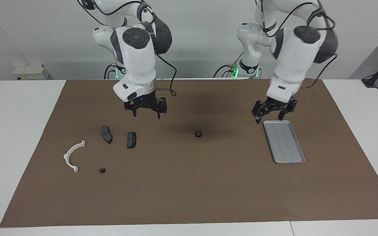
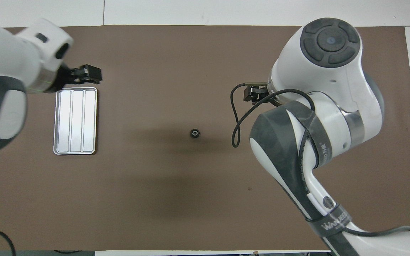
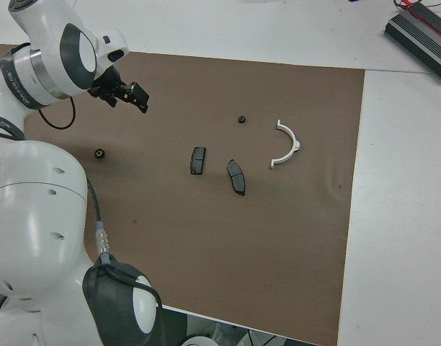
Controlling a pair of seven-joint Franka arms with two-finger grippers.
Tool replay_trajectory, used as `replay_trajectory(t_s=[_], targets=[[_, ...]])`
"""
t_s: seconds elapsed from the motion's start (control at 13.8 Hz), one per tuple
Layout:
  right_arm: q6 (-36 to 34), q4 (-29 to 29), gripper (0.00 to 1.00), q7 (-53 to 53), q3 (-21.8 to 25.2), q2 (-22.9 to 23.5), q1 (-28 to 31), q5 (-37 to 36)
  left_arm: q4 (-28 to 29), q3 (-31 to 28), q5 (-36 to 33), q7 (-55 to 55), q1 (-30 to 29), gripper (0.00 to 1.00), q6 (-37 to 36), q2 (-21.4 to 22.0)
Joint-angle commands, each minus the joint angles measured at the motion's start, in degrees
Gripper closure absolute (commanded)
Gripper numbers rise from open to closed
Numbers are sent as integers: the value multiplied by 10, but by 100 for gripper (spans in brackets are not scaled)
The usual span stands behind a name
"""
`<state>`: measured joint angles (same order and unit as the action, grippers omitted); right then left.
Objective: Place bearing gear from tray to pile
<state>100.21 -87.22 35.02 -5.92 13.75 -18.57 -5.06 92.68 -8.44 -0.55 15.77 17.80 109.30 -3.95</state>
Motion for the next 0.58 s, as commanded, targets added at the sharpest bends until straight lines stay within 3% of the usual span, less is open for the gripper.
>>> replay_trajectory(t_s=[0.0,0.07,0.29,0.51], targets=[[27,-20,0,93,-1,5,-41,8,-16,3,-9,-25,-51,0,-18,37],[38,-19,0,124,-1,17,-55,8,-18,3,-7,-28,-72,0,-27,39],[89,-19,0,220,-1,64,-95,8,-65,3,3,-139,-119,0,-164,46],[131,-14,0,253,-1,100,-117,9,27,5,3,-136,-119,0,-152,96]])
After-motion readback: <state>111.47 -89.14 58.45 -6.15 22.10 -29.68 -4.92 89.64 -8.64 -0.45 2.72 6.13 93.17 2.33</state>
